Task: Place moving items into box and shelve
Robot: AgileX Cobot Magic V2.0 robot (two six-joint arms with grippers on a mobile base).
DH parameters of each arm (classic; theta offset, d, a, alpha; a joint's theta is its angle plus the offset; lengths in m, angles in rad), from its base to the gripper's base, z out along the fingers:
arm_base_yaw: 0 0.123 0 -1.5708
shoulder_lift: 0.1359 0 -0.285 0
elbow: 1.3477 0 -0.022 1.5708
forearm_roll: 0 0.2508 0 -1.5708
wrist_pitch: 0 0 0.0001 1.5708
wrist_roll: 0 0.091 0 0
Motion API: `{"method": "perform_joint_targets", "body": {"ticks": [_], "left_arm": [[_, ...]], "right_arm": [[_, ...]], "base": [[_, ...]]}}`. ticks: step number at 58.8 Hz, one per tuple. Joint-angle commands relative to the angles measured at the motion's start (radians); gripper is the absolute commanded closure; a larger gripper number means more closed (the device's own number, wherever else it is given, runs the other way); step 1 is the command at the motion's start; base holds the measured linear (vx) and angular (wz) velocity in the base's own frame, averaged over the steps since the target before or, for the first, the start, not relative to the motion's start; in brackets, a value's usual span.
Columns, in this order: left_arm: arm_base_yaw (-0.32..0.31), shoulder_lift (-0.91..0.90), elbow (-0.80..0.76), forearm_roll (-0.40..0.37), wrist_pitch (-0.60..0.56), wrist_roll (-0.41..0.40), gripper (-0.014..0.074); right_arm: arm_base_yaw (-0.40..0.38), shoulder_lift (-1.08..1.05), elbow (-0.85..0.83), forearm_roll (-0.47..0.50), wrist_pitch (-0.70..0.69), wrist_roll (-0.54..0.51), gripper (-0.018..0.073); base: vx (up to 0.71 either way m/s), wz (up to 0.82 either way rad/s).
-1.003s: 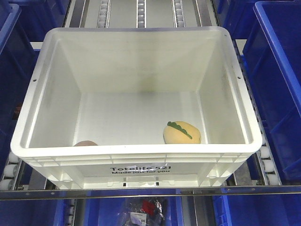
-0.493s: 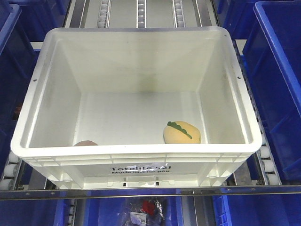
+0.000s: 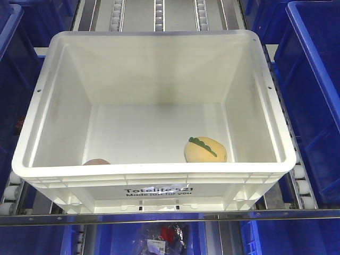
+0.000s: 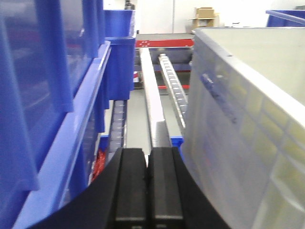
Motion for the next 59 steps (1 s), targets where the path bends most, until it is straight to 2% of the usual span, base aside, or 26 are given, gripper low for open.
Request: {"method": "perform_joint_targets", "body": {"ticks": [1, 21, 27, 33, 44, 59], "left_arm": [[-0.011, -0.015, 0.028, -0.001, -0.089, -0.013, 0.0616], [0.007, -0.015, 0.028, -0.005, -0.121, -0.02, 0.0613], [0.007, -0.015, 0.028, -0.004, -0.121, -0.053, 0.0613], [0.007, -0.015, 0.028, -0.004, -0.119, -0.054, 0.0613], [0.051, -0.015, 0.028, -0.005, -0.112, -0.068, 0.0613], [0.049, -0.013, 0.027, -0.005, -0.112, -0.068, 0.0613]], "right_arm": [[-0.001, 0.01, -0.024, -0.015, -0.057, -0.012, 0.0575], [-0.001, 0.01, -0.024, -0.015, -0.057, -0.012, 0.0575], [-0.001, 0.01, -0.024, -0.015, -0.057, -0.012, 0.0575], [-0.001, 0.01, -0.024, -0.015, -0.057, -0.012, 0.0575], [-0.001, 0.01, -0.024, -0.015, -0.057, -0.012, 0.0575], [-0.001, 0.01, -0.024, -0.015, -0.057, -0.012, 0.0575]], "base": [[0.0, 0.0], [0.0, 0.0], [0.0, 0.0], [0.0, 0.0], [0.0, 0.0], [0.0, 0.0]]}}
